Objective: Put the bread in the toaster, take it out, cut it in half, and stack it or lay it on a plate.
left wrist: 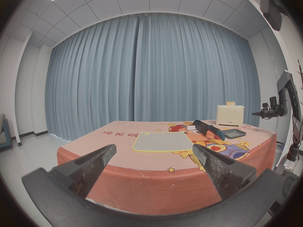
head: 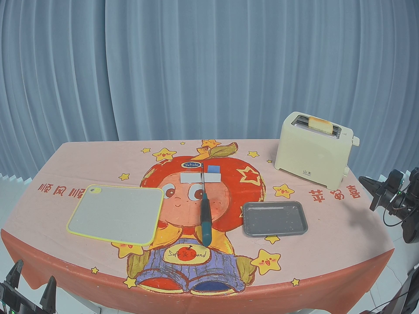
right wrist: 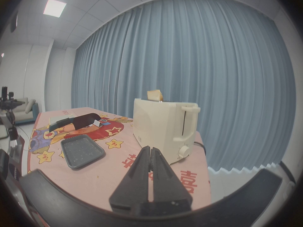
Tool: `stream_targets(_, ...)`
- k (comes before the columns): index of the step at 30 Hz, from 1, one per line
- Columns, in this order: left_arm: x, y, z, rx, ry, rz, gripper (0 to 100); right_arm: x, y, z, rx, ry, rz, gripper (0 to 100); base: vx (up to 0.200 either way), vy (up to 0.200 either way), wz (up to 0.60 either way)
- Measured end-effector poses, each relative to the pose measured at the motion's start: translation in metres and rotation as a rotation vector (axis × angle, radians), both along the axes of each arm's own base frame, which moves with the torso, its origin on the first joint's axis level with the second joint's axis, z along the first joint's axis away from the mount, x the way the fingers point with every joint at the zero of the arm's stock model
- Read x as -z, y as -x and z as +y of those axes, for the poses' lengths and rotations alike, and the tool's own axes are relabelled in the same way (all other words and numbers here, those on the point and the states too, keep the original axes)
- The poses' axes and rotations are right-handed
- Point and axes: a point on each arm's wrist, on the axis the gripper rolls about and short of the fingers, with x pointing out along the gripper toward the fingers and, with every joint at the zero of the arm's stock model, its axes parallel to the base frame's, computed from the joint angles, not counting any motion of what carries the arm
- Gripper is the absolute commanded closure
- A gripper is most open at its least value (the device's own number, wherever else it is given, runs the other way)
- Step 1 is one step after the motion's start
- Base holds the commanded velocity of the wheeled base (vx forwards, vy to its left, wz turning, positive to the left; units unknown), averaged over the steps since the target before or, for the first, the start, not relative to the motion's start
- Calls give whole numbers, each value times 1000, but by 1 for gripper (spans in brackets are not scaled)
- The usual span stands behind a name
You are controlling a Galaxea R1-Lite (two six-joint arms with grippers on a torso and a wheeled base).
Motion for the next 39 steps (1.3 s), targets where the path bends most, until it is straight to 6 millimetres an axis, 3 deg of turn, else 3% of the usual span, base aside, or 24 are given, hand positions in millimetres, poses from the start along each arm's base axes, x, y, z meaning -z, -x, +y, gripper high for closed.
stream_targets(39,0,0,0,0,0,0,0,18,-8,-7,21,-16,40,100,0,0,0)
